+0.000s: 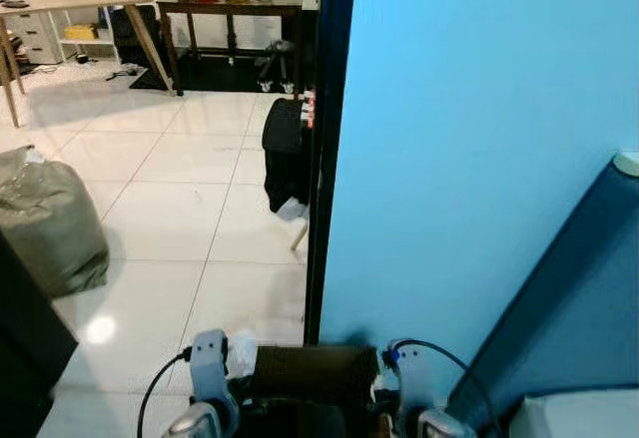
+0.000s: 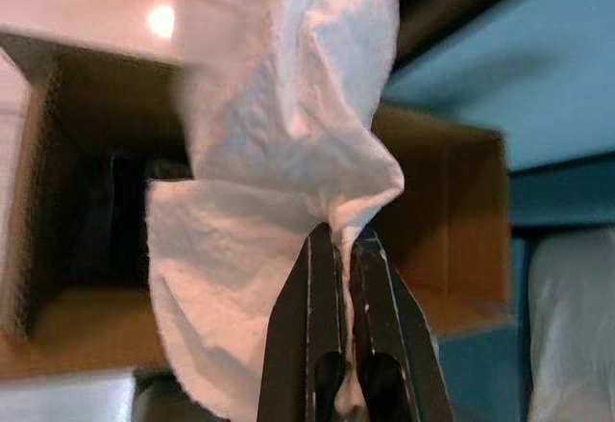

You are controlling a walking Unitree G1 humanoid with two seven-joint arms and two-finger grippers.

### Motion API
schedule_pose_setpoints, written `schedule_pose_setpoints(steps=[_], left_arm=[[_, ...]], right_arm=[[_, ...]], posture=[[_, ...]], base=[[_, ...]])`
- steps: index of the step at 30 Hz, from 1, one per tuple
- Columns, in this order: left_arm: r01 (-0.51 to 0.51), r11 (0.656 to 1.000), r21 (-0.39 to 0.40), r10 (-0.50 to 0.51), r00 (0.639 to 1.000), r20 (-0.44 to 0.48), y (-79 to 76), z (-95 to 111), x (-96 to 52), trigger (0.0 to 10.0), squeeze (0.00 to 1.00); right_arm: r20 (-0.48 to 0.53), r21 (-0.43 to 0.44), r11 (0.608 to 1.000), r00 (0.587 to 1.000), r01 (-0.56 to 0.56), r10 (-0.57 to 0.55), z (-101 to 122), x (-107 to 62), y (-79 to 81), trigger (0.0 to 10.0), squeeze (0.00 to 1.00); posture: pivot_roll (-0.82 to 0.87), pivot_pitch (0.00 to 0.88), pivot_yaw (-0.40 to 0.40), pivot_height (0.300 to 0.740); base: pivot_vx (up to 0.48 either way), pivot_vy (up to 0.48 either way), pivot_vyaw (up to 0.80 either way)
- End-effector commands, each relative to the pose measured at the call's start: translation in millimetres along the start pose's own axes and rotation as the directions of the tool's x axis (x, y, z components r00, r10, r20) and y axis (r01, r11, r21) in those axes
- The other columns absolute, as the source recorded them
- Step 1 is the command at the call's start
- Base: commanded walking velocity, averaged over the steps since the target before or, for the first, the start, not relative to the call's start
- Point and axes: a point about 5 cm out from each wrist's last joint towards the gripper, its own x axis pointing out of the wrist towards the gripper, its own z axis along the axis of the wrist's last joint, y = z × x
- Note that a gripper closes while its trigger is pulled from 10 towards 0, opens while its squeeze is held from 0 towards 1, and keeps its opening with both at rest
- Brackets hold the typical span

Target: Clean up the room

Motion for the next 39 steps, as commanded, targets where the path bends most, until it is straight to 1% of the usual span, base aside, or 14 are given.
schedule_pose_setpoints(steps=[1,3,10,12,13,15,16,18,20,22,24,26,31,39], left_arm=[[0.008,1.000,0.018,-0.008,1.000,0.000,2.1,1.5,-0.5,10.0,0.00],[0.009,1.000,0.027,-0.009,1.000,0.015,2.7,4.4,-0.5,10.0,0.00],[-0.023,0.999,0.032,0.022,0.999,0.039,12.8,6.8,-4.0,10.0,0.00],[-0.035,0.999,0.035,0.034,0.999,0.036,16.7,5.2,-5.9,10.0,0.00],[-0.051,0.998,0.039,0.050,0.998,0.026,20.7,2.2,-8.0,10.0,0.00],[-0.051,0.998,0.039,0.050,0.998,0.026,20.7,2.2,-8.0,10.0,0.00],[-0.066,0.997,0.041,0.065,0.998,0.013,24.7,-2.8,-10.7,10.0,0.00],[-0.077,0.996,0.042,0.077,0.997,-0.001,27.7,-7.9,-13.2,10.0,0.00],[-0.092,0.995,0.041,0.093,0.995,-0.024,31.4,-17.7,-17.6,10.0,0.00],[-0.091,0.995,0.041,0.093,0.995,-0.025,31.5,-18.9,-18.1,10.0,0.00],[-0.088,0.995,0.041,0.089,0.996,-0.026,32.3,-21.9,-19.8,10.0,0.00],[-0.085,0.996,0.041,0.086,0.996,-0.025,32.7,-23.3,-20.6,10.0,0.00],[-0.060,0.997,0.044,0.061,0.998,-0.004,33.0,-23.4,-22.5,10.0,0.00],[-0.033,0.998,0.049,0.032,0.999,0.035,32.2,-16.6,-21.9,10.0,0.00]], right_arm=[[-0.056,-0.078,0.997,0.998,0.006,-0.011,-6.3,1.1,5.7,10.0,0.00],[-0.071,-0.115,0.993,0.997,-0.013,0.005,-5.5,2.5,10.3,10.0,0.00],[-0.105,-0.139,0.986,0.991,-0.091,0.077,-3.4,5.9,25.0,10.0,0.00],[-0.136,-0.148,0.980,0.985,-0.130,0.110,-6.5,6.1,30.2,10.0,0.00],[-0.175,-0.170,0.970,0.974,-0.172,0.143,-11.2,5.7,34.9,10.0,0.00],[-0.175,-0.170,0.970,0.974,-0.172,0.143,-11.2,5.7,34.9,10.0,0.00],[-0.203,-0.175,0.963,0.965,-0.203,0.166,-15.9,5.1,38.4,10.0,0.00],[-0.220,-0.179,0.961,0.960,-0.211,0.170,-19.3,4.4,39.1,10.0,0.00],[-0.236,-0.182,0.962,0.959,-0.205,0.160,-24.3,3.4,39.2,10.0,0.00],[-0.238,-0.184,0.962,0.958,-0.204,0.158,-25.1,3.3,39.6,10.0,0.00],[-0.243,-0.199,0.960,0.959,-0.198,0.148,-27.1,3.5,42.0,10.0,0.00],[-0.234,-0.205,0.961,0.963,-0.186,0.136,-26.4,3.9,42.7,10.0,0.00],[-0.224,-0.216,0.964,0.969,-0.155,0.106,-23.5,5.3,44.0,10.0,0.00],[-0.183,-0.194,0.974,0.979,-0.121,0.086,-15.2,7.5,44.6,10.0,0.00]], posture=[[-0.01,0.010,-0.019,0.740],[0.00,0.027,-0.021,0.740],[0.01,0.048,-0.023,0.740],[0.02,0.054,-0.023,0.740],[0.02,0.055,-0.024,0.740],[0.02,0.055,-0.024,0.740],[0.03,0.058,-0.025,0.740],[0.03,0.061,-0.027,0.740],[0.04,0.081,-0.030,0.740],[0.04,0.081,-0.030,0.740],[0.06,0.122,-0.031,0.740],[0.06,0.128,-0.030,0.740],[0.10,0.181,-0.028,0.740],[0.11,0.197,-0.030,0.740]], base=[[0.000,0.000,0.00],[0.000,0.000,0.00],[0.000,0.000,0.00],[0.000,0.000,0.00],[0.000,0.000,0.00],[0.000,0.000,0.00],[0.000,0.000,0.00],[0.000,0.000,0.00],[0.000,0.000,0.00],[0.000,0.000,0.00],[0.000,0.000,0.00],[0.000,0.000,0.00],[0.000,0.000,0.00],[0.000,0.000,0.00]])
